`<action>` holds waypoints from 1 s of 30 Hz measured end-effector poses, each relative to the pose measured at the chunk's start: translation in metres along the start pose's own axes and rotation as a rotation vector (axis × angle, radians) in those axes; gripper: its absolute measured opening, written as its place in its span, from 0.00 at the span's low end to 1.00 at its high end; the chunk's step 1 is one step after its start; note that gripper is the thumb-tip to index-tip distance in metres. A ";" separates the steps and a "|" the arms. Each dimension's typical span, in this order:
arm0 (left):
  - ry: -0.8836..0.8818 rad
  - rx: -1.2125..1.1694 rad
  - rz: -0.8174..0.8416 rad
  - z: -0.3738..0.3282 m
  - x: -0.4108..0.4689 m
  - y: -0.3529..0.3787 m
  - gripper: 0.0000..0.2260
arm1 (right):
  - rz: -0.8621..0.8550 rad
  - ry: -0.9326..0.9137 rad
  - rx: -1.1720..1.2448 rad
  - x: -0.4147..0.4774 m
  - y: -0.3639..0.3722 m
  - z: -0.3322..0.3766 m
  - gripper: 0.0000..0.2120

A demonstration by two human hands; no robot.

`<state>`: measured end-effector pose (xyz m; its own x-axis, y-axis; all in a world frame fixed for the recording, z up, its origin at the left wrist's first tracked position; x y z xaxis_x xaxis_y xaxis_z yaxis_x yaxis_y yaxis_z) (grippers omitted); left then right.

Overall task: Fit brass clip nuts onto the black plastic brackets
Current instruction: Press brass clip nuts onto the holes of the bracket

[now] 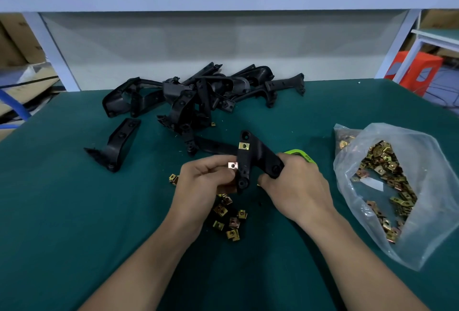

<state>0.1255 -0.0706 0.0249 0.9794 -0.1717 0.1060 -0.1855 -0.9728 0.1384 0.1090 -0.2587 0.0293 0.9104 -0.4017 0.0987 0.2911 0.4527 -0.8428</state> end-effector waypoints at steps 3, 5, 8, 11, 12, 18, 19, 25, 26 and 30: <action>-0.026 0.020 0.012 0.002 -0.001 0.000 0.16 | 0.005 -0.011 -0.004 0.000 0.000 0.001 0.12; -0.040 0.018 -0.018 0.003 0.000 -0.002 0.15 | 0.003 -0.013 0.000 0.000 0.000 0.001 0.12; -0.054 0.015 -0.063 0.003 0.002 -0.008 0.15 | 0.015 -0.007 0.038 -0.001 0.000 0.002 0.12; -0.068 -0.001 -0.057 0.005 0.001 -0.008 0.13 | 0.025 -0.025 0.027 -0.002 0.002 0.004 0.12; -0.075 -0.004 -0.043 0.005 0.001 -0.007 0.13 | 0.026 -0.031 0.020 -0.003 0.002 0.005 0.12; -0.102 -0.043 0.016 0.006 0.002 -0.005 0.11 | 0.013 -0.054 -0.025 -0.002 0.000 0.006 0.12; -0.107 -0.049 0.021 0.006 0.002 -0.005 0.11 | 0.009 -0.056 -0.028 -0.002 -0.001 0.007 0.12; -0.122 -0.098 -0.003 0.008 0.000 -0.005 0.09 | -0.066 -0.106 -0.043 -0.006 -0.005 0.012 0.11; -0.119 -0.104 -0.024 0.009 0.000 -0.005 0.09 | -0.071 -0.116 -0.043 -0.007 -0.005 0.013 0.11; -0.125 -0.145 -0.104 0.010 -0.003 -0.004 0.11 | -0.048 -0.134 -0.031 -0.009 -0.003 0.014 0.10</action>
<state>0.1240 -0.0681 0.0140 0.9945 -0.0980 -0.0378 -0.0833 -0.9553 0.2838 0.1038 -0.2448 0.0380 0.9272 -0.3116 0.2077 0.3283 0.4095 -0.8512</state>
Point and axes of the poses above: each hand's wrist, its own x-axis towards the middle knuckle, its own y-axis out of the palm, z = x × y, the point moved 6 cm from there along x, towards the middle knuckle, and after that the axes turned 5 degrees about y, right-handed, at the moved point
